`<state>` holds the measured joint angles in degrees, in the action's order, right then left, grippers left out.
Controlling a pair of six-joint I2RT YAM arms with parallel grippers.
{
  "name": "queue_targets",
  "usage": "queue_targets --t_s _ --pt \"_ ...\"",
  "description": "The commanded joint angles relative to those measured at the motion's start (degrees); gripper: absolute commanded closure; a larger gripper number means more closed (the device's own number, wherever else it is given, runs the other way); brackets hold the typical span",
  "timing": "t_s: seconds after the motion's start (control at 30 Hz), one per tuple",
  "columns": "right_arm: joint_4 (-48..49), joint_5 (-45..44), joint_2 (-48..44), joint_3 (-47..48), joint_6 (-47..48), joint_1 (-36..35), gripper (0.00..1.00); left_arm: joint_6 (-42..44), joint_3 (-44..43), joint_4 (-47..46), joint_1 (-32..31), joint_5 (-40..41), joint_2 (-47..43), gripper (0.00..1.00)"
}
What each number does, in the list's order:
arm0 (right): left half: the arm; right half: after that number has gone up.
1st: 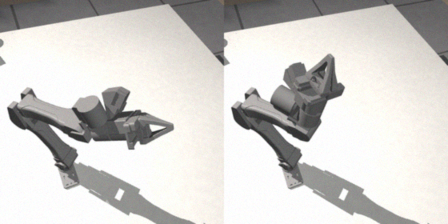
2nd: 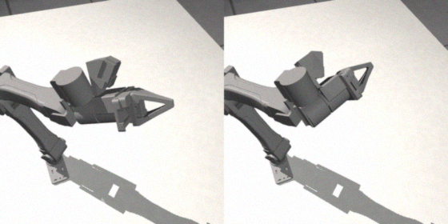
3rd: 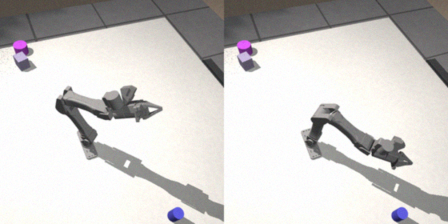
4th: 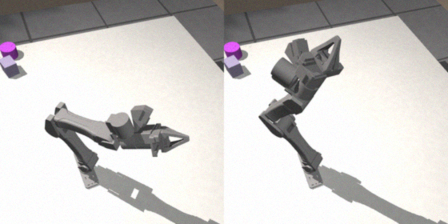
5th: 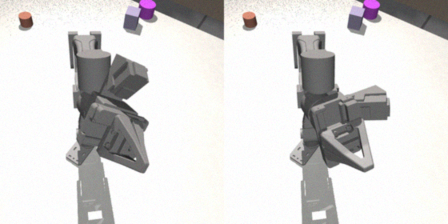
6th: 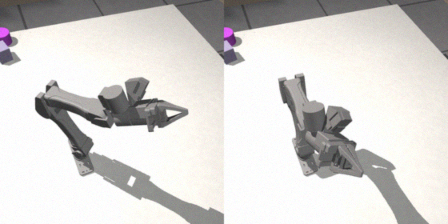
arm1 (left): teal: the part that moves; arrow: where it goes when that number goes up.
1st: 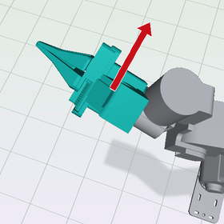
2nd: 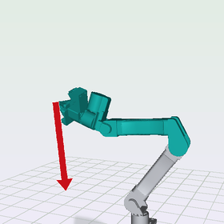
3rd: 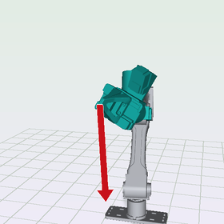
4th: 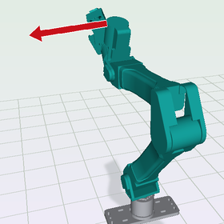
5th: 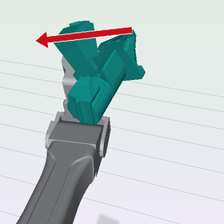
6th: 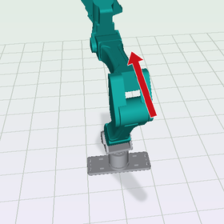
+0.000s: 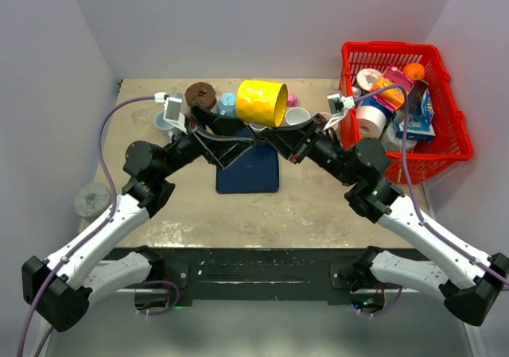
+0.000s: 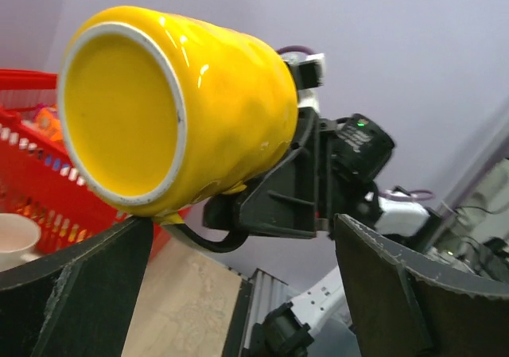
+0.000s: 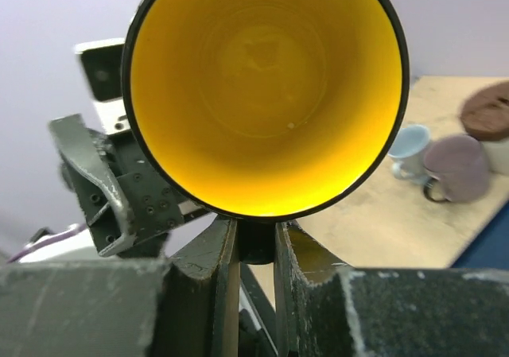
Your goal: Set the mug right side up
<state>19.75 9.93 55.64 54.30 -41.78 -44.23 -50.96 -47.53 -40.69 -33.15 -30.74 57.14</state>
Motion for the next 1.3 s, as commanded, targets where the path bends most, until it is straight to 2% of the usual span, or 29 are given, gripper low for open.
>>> queue_targets --t_s 0.0,0.03,0.13,0.23,0.4,0.43,0.53,0.7,1.0,1.27 --pt "-16.8 -9.7 -2.6 11.4 7.0 0.0 1.00 18.0 -8.0 27.3 -0.2 13.5 -3.4 0.01" --pt "-22.9 -13.8 -2.7 13.3 8.0 0.0 1.00 19.7 -9.1 36.3 -0.2 20.5 -3.4 0.01" --pt "-34.4 -20.6 -3.3 15.5 9.4 0.0 1.00 25.5 -13.3 48.7 -0.3 30.5 -3.4 0.01" --pt "-43.0 -26.1 -3.1 16.3 10.1 0.1 1.00 29.8 -13.9 53.7 -0.3 38.7 -4.1 0.01" --pt "-51.0 -32.0 -2.2 14.3 9.8 0.0 1.00 34.4 -12.3 54.8 -0.3 50.3 -6.8 0.01" --pt "-52.3 -32.5 -1.8 13.4 9.5 0.0 1.00 35.3 -10.6 54.1 -0.2 56.0 -7.4 0.01" --pt "-53.8 -33.9 -0.4 11.0 9.4 0.1 1.00 39.0 -3.6 47.5 -0.2 64.8 -11.4 0.01" --pt "-52.5 -34.2 4.3 8.1 8.8 0.1 1.00 40.8 -0.1 45.2 -0.2 67.6 -15.6 0.01" --pt "-46.6 -36.5 20.5 7.1 10.3 0.3 1.00 39.9 -0.4 47.4 -0.2 62.9 -15.3 0.01" --pt "-42.9 -36.6 29.3 9.0 12.7 3.4 1.00 39.5 -0.8 48.6 -0.1 59.4 -16.2 0.01"
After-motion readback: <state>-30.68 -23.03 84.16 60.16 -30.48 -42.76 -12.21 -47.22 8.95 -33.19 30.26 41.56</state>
